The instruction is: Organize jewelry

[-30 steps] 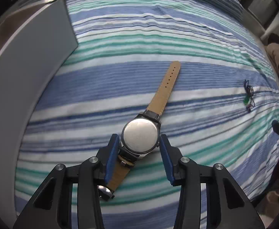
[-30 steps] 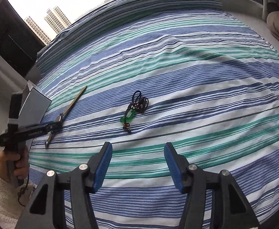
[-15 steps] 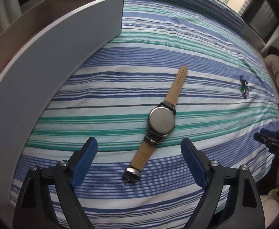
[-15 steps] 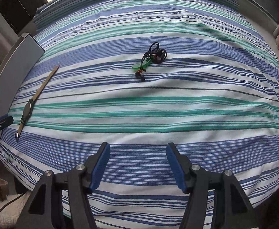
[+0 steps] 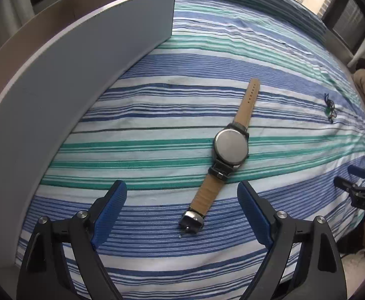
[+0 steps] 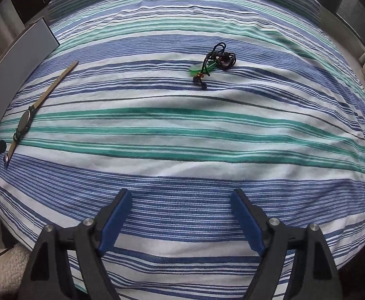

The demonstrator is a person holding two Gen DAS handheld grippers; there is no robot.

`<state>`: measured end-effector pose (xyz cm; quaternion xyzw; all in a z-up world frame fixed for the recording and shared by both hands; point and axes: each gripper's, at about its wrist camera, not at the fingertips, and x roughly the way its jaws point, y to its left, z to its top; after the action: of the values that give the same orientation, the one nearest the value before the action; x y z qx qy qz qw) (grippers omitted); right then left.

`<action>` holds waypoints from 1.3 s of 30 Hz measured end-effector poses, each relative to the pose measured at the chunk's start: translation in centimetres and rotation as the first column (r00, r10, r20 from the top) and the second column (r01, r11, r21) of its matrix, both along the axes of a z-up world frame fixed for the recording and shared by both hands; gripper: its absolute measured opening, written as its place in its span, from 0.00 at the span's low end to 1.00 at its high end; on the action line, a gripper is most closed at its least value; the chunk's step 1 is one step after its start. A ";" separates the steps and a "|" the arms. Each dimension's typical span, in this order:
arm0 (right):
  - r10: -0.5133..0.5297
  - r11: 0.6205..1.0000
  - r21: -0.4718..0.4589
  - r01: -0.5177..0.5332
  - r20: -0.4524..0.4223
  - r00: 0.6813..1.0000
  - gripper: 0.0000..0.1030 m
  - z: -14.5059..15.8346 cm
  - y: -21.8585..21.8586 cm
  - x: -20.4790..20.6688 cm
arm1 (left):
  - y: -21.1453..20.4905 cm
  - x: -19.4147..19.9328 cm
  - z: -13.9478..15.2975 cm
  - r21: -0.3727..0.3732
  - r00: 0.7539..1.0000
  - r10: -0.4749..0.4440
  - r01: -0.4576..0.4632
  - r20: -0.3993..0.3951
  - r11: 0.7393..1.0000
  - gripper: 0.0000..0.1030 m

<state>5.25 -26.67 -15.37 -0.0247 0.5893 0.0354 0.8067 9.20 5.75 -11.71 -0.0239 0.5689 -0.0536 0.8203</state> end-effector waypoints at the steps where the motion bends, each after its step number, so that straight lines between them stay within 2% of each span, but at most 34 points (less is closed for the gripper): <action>1: 0.001 1.000 -0.004 -0.001 0.001 1.000 0.83 0.0 0.0 0.0 | -0.1 0.2 0.1 0.004 1.000 -0.008 0.008 0.001 1.000 0.88; 5: -0.023 0.998 0.061 0.024 -0.023 0.999 0.83 0.1 -0.6 0.5 | -2.0 1.1 0.2 0.042 0.993 -0.120 0.120 -0.021 0.992 0.92; 7: -0.034 0.990 0.138 0.038 -0.028 0.999 0.83 1.0 -1.8 1.1 | -3.5 1.9 -0.2 0.073 0.981 -0.191 0.193 -0.038 0.978 0.93; 10: -0.078 0.977 0.198 0.079 -0.015 0.997 0.83 3.3 -4.2 3.3 | -5.7 3.2 -1.1 0.144 0.961 -0.267 0.274 -0.067 0.951 0.93; 14: -0.126 0.969 0.214 0.124 -0.002 0.992 0.83 4.9 -6.5 8.0 | -7.2 5.0 -2.3 0.178 0.952 -0.292 0.304 -0.093 0.936 0.93; 18: -0.109 0.978 0.172 0.116 -0.048 0.993 0.83 2.4 -5.6 12.9 | -7.7 5.7 -2.7 0.177 0.956 -0.281 0.293 -0.090 0.940 0.95; 19: -0.104 0.982 0.153 0.111 -0.052 0.993 0.83 1.5 -5.1 13.8 | -7.6 5.6 -2.6 0.173 0.958 -0.276 0.287 -0.082 0.942 0.88; 20: -0.106 0.986 0.126 0.112 -0.052 0.993 0.81 0.8 -4.9 14.5 | -7.5 5.5 -2.4 0.146 0.959 -0.274 0.282 -0.071 0.948 0.67; 21: -0.112 0.988 0.103 0.117 -0.051 0.992 0.77 0.1 -4.7 14.9 | -7.3 5.4 -2.1 0.094 0.959 -0.274 0.280 -0.071 0.955 0.50; 22: -0.118 0.990 0.068 0.121 -0.045 0.992 0.58 -0.3 -4.5 15.1 | -7.2 5.5 -1.8 0.083 0.961 -0.266 0.272 -0.073 0.959 0.42; 23: -0.117 0.993 0.028 0.117 -0.012 0.993 0.44 0.1 -4.2 15.0 | -7.2 5.4 -1.6 0.098 0.964 -0.257 0.263 -0.075 0.960 0.41; 24: -0.130 0.990 0.055 0.131 -0.015 0.991 0.06 0.4 -4.4 14.9 | -7.0 5.3 -1.2 0.099 0.967 -0.248 0.253 -0.062 0.962 0.41; 26: -0.150 0.981 0.127 0.150 -0.008 0.989 0.07 1.5 -4.8 14.2 | -6.2 5.2 -0.1 0.051 0.973 -0.225 0.227 -0.048 0.973 0.41; 32: -0.049 0.988 0.154 0.028 0.130 0.990 0.07 8.4 -2.8 11.3 | -2.6 3.7 5.9 -0.029 0.989 -0.131 0.133 0.063 0.991 0.41; 39: 0.086 0.975 0.179 -0.128 0.225 0.971 0.07 14.3 1.9 10.6 | 3.6 2.4 13.4 -0.070 0.986 -0.015 0.027 0.166 0.997 0.41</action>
<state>15.90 -24.78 -1.09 0.0180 0.4898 0.1328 0.8615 11.60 9.34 1.67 -0.0427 0.4969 -0.0846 0.8626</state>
